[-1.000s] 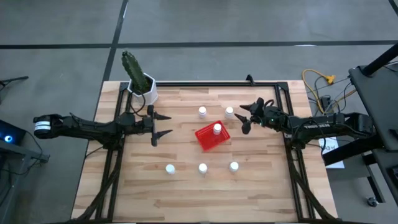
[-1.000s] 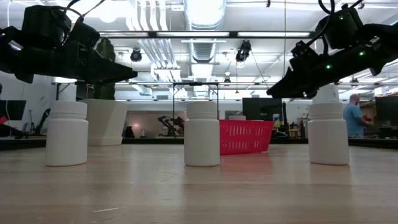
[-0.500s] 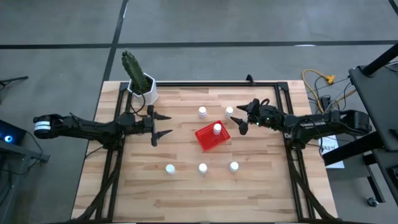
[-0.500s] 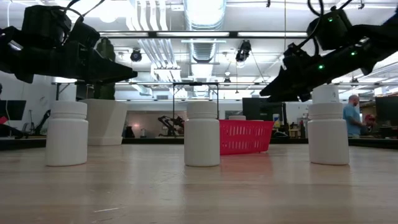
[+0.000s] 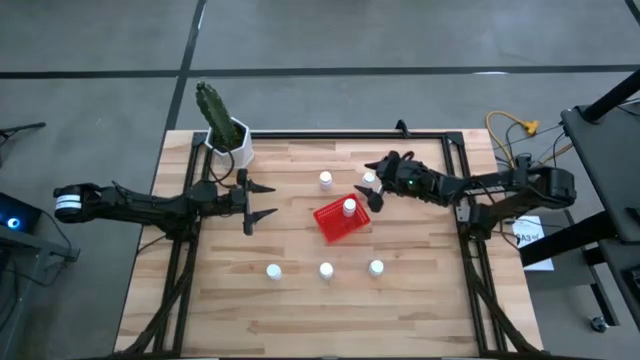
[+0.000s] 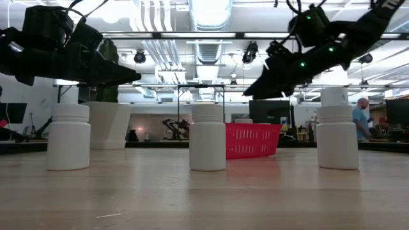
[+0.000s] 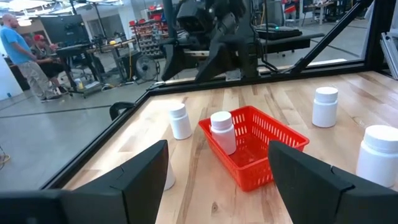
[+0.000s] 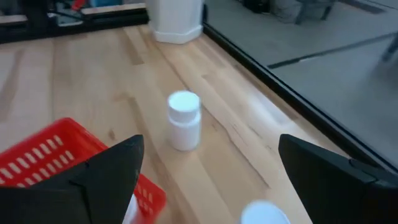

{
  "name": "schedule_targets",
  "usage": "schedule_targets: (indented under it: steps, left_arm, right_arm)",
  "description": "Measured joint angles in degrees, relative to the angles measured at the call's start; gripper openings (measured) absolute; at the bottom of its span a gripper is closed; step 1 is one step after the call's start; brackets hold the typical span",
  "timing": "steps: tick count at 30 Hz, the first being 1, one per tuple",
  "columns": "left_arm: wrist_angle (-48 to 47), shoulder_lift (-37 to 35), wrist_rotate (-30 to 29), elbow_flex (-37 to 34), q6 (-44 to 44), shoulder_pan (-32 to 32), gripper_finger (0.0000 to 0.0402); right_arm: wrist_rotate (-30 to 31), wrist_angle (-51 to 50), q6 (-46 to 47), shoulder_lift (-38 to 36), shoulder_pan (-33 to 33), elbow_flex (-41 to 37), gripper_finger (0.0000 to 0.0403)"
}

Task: Pick and place pill bottles into a basket
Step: Put the white pill bottle into the red bin

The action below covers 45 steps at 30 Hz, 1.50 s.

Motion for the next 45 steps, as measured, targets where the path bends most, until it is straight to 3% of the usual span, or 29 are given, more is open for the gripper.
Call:
schedule_targets:
  steps: [9,21,45]
  left_arm:
    - [-0.12,0.0,0.0,-0.08,0.0,0.02,0.0258]
    - [-1.43,0.0,0.0,-0.22,-0.02,0.0,0.0258]
    - [-1.39,0.01,0.0,-0.28,-0.02,0.02,0.0258]
  right_arm:
    - [-1.11,-7.35,-2.17,3.67,0.02,7.63,0.0364]
    - [-2.99,-22.02,-2.61,2.75,0.0,15.13,0.0364]
    - [-7.3,-22.68,0.0,2.84,-0.02,16.09,0.0364]
